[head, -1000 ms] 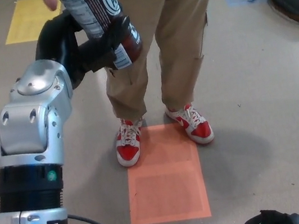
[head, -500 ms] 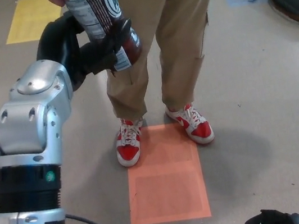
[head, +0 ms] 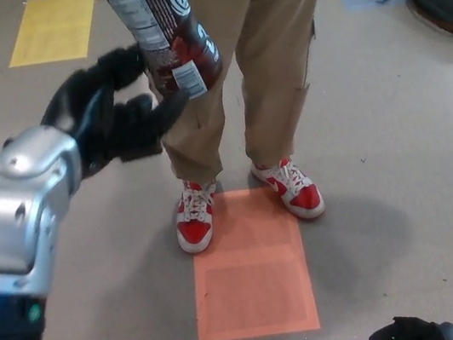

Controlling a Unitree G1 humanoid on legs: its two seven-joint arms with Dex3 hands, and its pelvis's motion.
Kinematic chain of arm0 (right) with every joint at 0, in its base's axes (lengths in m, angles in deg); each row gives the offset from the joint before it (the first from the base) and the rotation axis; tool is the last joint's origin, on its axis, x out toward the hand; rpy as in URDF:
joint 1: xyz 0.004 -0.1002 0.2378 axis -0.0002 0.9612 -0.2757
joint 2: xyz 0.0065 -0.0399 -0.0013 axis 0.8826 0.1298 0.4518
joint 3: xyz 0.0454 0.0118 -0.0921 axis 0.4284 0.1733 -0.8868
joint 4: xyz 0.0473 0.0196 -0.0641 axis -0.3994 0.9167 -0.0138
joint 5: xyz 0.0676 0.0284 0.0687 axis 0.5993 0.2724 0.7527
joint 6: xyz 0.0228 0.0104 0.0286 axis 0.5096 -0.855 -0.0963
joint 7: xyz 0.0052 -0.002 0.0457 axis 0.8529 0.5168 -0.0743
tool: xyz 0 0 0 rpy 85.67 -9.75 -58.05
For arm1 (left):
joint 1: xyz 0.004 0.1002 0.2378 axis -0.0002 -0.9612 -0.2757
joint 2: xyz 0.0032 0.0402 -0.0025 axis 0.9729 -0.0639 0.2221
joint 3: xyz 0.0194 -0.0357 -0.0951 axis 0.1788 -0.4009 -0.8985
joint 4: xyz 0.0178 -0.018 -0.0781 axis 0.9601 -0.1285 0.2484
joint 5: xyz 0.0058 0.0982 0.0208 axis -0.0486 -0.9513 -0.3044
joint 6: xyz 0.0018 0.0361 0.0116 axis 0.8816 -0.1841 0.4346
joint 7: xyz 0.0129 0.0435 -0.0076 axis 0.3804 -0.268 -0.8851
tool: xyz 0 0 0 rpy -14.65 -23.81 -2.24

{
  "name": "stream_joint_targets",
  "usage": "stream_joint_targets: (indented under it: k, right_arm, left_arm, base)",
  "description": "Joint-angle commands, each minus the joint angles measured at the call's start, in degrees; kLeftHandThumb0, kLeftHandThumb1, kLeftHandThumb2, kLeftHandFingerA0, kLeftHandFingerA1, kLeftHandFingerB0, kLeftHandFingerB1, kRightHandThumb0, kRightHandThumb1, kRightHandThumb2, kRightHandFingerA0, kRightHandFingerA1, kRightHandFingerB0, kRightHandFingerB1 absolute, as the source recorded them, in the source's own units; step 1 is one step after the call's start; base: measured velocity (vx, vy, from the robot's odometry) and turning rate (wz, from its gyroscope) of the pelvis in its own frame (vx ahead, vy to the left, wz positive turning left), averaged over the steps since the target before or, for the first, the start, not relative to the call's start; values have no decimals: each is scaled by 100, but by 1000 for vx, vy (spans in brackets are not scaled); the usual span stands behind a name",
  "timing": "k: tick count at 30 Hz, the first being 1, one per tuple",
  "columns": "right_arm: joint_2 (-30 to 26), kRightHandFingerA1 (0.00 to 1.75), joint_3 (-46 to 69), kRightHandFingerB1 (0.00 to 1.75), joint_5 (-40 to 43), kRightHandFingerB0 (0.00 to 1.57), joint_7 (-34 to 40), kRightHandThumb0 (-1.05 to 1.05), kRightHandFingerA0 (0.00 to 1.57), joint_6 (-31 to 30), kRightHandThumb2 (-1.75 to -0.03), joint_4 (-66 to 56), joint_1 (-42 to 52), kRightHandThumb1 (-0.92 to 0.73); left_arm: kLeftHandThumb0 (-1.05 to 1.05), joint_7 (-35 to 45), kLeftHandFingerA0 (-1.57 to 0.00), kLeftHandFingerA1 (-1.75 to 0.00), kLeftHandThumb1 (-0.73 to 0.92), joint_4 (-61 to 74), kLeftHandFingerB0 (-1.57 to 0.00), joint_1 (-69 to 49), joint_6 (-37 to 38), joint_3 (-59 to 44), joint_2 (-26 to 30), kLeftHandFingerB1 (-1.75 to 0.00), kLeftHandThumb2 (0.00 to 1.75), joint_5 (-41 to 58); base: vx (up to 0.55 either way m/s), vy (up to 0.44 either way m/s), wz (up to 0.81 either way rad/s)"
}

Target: The robot recieved a bottle of protein shake from a person using its left hand and then shake the protein up and down 2 two times and hand it back to the person

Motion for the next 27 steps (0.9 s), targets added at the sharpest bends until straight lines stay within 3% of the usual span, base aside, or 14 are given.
stream_joint_targets:
  k: [1, 2, 3, 6, 7, 8, 9, 10, 11, 19, 20, 21, 26, 27]
  right_arm:
    - [-73, 62, -52, 47, -80, 82, 164, -24, 95, 51, -63, 25, -9, -78]
    - [-84, 62, -58, 47, -94, 82, 200, -25, 95, 25, -63, 16, -34, -77]
    - [-95, 64, -57, 47, -97, 82, 210, -25, 96, 5, -63, 13, -66, -77]
    - [-116, 67, -21, 46, -45, 81, 116, -25, 94, 50, -64, 10, -96, -77]
    - [-130, 65, -1, 46, -28, 81, 79, -24, 95, 14, -64, 11, -155, -78]
    - [-131, 65, 21, 45, -2, 81, 13, -23, 92, -29, -64, 3, -204, -79]
    - [-125, 65, 37, 45, 22, 81, -50, -23, 92, -64, -64, -7, -234, -79]
    - [-104, 66, 63, 46, 52, 82, -86, -23, 91, -91, -64, -8, -281, -79]
    - [-92, 74, 72, 45, 58, 81, -89, -21, 91, -104, -64, -7, -331, -78]
    - [-96, 71, 153, 46, 125, 81, -96, -22, 90, -65, -63, -24, -494, -76]
    - [-98, 72, 172, 46, 142, 81, -106, -20, 90, -56, -63, -21, -540, -76]
    - [-104, 73, 177, 46, 150, 81, -134, -20, 88, -58, -64, -18, -562, -78]
    - [-131, 66, 223, 46, 188, 81, -222, -20, 92, -137, -64, -3, -732, -78]
    - [-130, 68, 234, 45, 195, 81, -223, -20, 90, -165, -64, -6, -760, -78]
  left_arm:
    - [-87, 269, -5, -20, 54, 148, -6, -797, 1363, 176, 375, -7, 92, -396]
    - [-89, 216, -6, -22, 56, 181, -10, -995, 1635, 218, 441, -9, 91, -512]
    - [-86, 100, -12, -30, 63, 204, -8, -1120, 1821, 299, 513, -23, 60, -688]
    - [-83, -148, -15, -31, 58, 214, -11, -1469, 2268, 408, 608, -25, 59, -1010]
    - [-77, -379, -25, -31, 54, 183, -21, -1689, 2546, 556, 727, -28, 58, -1324]
    - [-66, -607, -32, -43, 43, 132, -24, -1925, 2777, 668, 807, -38, 73, -1574]
    - [-66, -774, -32, -43, 43, 84, -24, -2101, 2916, 732, 849, -38, 73, -1715]
    - [-63, -1002, -41, -46, 42, -55, -28, -2255, 3149, 770, 851, -40, 71, -1848]
    - [-56, -1276, -49, -39, 51, -329, -33, -2376, 3497, 871, 894, -32, 56, -2046]
    - [-58, -2712, -54, -39, 57, -1947, -30, -2743, 4537, 1767, 1115, -31, 58, -3102]
    - [-65, -3075, -51, -51, 49, -2331, -22, -2741, 4688, 1970, 1123, -40, 79, -3300]
    - [-57, -3272, -55, -39, 58, -2565, -26, -2745, 4781, 2078, 1121, -30, 58, -3388]
    - [-58, -3726, -52, -38, 57, -3362, -16, -2562, 4973, 2336, 1053, -27, 58, -3472]
    - [-67, -3740, -43, -47, 50, -3519, -9, -2528, 5017, 2336, 1021, -34, 77, -3418]
  base:
    - [0, 0, 0]
    - [0, 0, 0]
    - [0, 0, 0]
    - [0, 0, 0]
    - [0, 0, 0]
    - [0, 0, 0]
    - [0, 0, 0]
    - [0, 0, 0]
    - [0, 0, 0]
    - [0, 0, 0]
    - [0, 0, 0]
    - [0, 0, 0]
    - [0, 0, 0]
    - [0, 0, 0]
